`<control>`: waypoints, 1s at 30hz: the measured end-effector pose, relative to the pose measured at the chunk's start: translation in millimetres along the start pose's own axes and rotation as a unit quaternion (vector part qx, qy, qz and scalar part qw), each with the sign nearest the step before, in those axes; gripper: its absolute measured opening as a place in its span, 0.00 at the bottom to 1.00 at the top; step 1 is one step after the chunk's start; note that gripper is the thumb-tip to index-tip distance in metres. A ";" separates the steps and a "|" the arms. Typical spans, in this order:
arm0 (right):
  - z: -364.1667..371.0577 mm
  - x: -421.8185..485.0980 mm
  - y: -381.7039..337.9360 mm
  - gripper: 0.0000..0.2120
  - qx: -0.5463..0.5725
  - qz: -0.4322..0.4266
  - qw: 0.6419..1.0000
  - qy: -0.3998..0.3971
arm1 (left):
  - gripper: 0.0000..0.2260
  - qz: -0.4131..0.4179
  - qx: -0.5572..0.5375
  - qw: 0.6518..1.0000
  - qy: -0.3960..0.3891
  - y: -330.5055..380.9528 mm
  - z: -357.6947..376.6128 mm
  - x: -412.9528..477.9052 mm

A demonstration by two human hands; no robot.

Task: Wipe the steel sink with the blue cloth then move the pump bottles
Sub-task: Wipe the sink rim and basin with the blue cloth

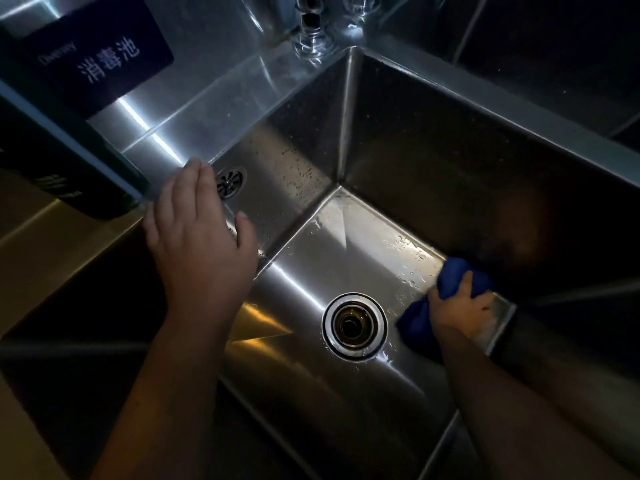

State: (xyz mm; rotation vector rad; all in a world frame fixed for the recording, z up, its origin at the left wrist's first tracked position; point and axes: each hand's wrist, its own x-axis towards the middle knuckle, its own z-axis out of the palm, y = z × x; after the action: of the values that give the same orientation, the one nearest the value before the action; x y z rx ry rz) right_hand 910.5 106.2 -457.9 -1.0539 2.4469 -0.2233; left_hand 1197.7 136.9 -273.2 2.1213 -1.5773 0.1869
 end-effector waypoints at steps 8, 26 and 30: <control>25.6 -28.5 -15.8 0.33 -0.051 -0.133 0.988 -0.061 | 0.26 -0.001 -0.009 1.000 0.003 -0.4 -1.7 0.2; 44.5 -0.2 -75.1 0.35 -0.094 -0.214 0.971 -0.047 | 0.25 -0.003 0.011 1.000 0.016 0.4 0.1 0.0; 65.0 3.7 -125.5 0.36 -0.134 -0.307 0.939 -0.074 | 0.25 -0.004 0.021 1.000 0.015 1.5 -0.6 0.7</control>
State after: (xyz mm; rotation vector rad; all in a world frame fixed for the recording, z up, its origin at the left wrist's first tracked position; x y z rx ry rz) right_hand 1020.1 18.8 -475.8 -1.8666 1.9838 0.0003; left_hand 1196.7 136.3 -272.0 2.1454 -1.5610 0.2496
